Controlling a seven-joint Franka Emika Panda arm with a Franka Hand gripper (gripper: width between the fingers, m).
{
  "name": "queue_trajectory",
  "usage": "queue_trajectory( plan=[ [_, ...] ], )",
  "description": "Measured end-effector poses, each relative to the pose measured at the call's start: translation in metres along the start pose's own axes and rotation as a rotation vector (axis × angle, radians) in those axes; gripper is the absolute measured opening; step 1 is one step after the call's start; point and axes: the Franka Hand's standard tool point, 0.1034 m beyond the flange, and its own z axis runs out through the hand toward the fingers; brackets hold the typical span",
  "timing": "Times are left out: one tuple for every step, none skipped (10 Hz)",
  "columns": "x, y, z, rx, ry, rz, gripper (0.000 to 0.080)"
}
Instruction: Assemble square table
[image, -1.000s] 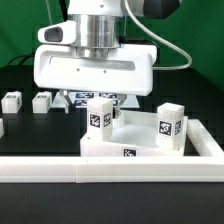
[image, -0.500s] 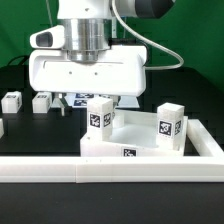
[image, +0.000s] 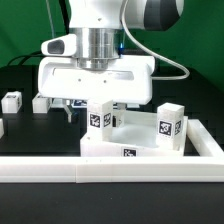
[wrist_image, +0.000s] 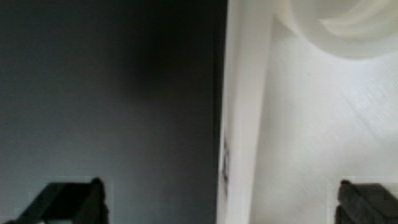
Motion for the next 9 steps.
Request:
queue_trajectory(
  plan=[
    [0.000, 0.001, 0.000, -0.001, 0.000, 0.002, 0.0649],
    [0.001, 0.002, 0.000, -0.001, 0.000, -0.005, 0.0649],
    [0.002, 0.008, 0.000, -0.001, 0.000, -0.011, 0.0649],
    [-0.002, 0.008, 0.001, -0.001, 0.004, -0.013, 0.0649],
    [-0.007, 0.007, 0.003, 0.000, -0.002, -0.023, 0.0649],
    [-0.010, 0.009, 0.004, -0.004, 0.003, -0.022, 0.0649],
    [-0.013, 0.012, 0.006, -0.010, 0.008, -0.022, 0.0649],
    [-0.015, 0.013, 0.008, -0.013, 0.006, -0.021, 0.0649],
    [-0.016, 0.013, 0.009, -0.014, 0.004, -0.020, 0.0649]
  ],
)
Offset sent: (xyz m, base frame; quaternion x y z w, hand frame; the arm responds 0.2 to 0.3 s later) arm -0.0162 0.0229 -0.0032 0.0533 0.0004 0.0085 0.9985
